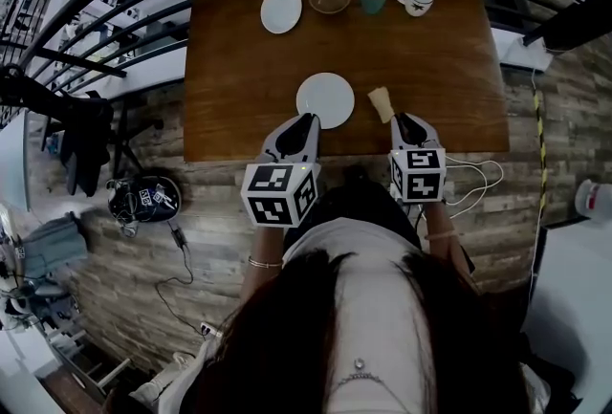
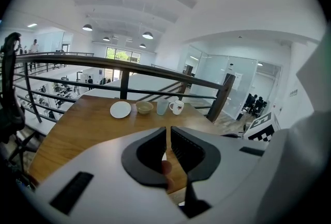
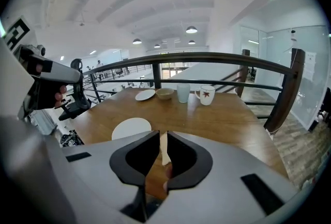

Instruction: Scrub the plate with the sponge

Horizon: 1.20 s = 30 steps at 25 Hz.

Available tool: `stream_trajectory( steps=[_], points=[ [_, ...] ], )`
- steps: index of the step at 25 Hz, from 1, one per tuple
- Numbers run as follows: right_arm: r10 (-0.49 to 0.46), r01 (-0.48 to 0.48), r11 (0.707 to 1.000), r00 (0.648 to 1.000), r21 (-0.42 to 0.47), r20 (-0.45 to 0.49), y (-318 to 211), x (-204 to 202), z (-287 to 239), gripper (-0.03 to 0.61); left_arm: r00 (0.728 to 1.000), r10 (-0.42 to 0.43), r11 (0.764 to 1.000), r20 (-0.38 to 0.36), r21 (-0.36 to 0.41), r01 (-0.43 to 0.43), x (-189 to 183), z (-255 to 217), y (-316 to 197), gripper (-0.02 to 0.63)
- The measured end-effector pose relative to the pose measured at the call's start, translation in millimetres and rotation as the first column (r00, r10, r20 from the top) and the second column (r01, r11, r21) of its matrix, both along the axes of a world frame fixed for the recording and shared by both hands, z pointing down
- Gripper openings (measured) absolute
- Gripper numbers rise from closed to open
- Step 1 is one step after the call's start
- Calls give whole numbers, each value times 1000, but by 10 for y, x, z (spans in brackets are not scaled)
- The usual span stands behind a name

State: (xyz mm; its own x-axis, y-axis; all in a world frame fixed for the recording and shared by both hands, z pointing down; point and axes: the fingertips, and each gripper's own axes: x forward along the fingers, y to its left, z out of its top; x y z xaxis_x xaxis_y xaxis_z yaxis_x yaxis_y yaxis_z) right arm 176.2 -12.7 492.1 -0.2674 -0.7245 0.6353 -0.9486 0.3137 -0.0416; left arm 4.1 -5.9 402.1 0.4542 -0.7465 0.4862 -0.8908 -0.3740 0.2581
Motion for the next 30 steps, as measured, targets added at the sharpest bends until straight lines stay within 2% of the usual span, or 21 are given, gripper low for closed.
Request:
stream_trajectory(
  steps=[11, 30],
  points=[
    [-47, 48, 996, 999, -77, 18, -97, -9, 321, 104, 999, -29, 999, 17, -32, 30, 9, 107, -44, 38],
    [-122, 126, 970, 992, -210, 31, -241, -27, 865, 150, 995, -90, 992, 48, -88, 94, 34, 283, -197, 38]
  ],
)
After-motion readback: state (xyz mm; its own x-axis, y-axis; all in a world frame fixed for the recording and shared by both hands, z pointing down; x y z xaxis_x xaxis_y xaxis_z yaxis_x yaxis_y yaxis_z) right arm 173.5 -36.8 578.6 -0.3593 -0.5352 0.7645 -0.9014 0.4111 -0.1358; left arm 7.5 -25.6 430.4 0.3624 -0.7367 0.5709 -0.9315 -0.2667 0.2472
